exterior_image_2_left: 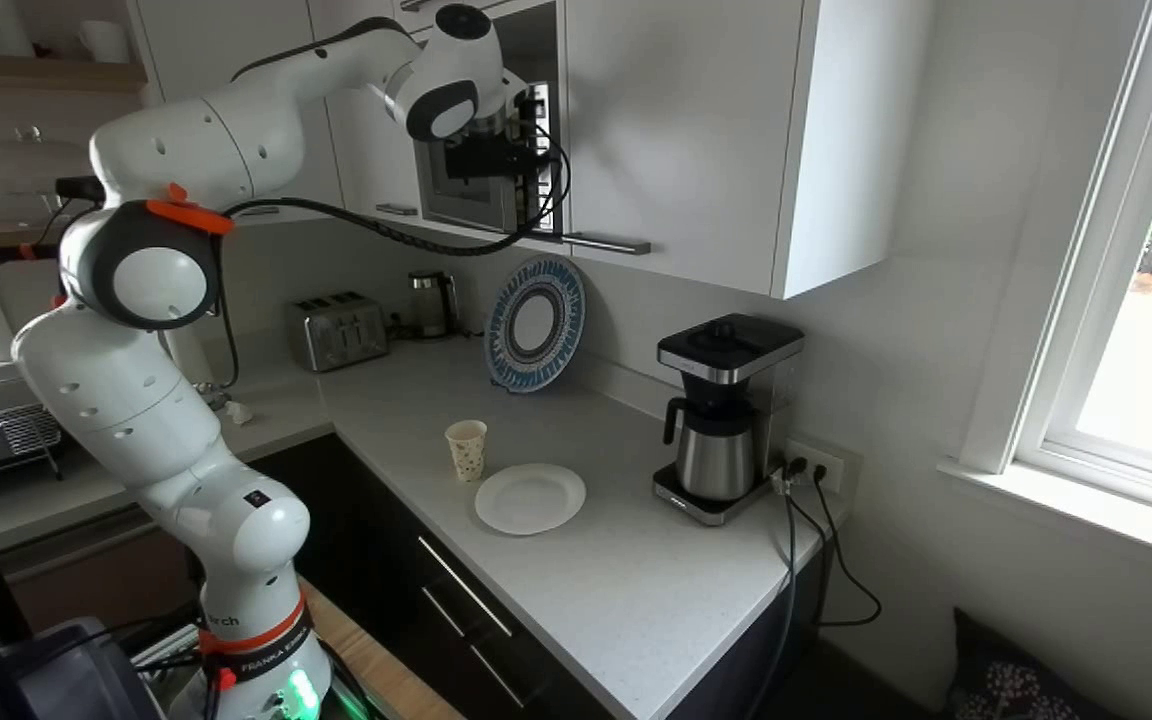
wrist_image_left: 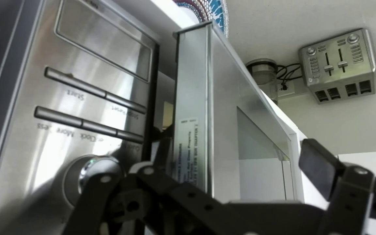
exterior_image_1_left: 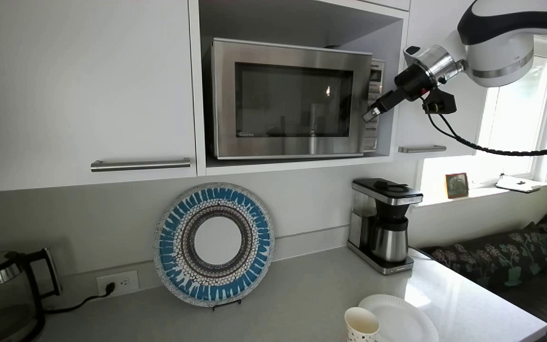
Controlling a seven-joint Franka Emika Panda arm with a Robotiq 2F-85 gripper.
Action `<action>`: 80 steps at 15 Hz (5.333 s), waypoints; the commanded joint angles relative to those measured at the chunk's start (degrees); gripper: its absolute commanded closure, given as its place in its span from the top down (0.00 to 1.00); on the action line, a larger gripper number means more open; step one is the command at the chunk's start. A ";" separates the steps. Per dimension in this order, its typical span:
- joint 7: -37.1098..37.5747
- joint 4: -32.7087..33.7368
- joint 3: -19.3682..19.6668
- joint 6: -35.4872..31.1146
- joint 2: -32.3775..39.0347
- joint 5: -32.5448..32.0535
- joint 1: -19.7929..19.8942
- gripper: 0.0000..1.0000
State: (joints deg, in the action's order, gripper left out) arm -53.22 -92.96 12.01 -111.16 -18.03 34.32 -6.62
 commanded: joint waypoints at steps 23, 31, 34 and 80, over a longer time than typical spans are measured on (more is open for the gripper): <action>4.23 -0.15 -2.28 3.74 0.30 0.00 1.37 1.00; 9.58 -1.37 -2.55 14.21 -6.18 -0.19 2.16 1.00; 10.37 -4.17 -2.79 14.99 -10.02 2.57 1.26 1.00; 15.31 -8.69 -7.58 18.55 -22.24 -10.80 -3.87 1.00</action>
State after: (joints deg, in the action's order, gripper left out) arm -34.81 -104.75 1.05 -95.32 -43.46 30.17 -9.84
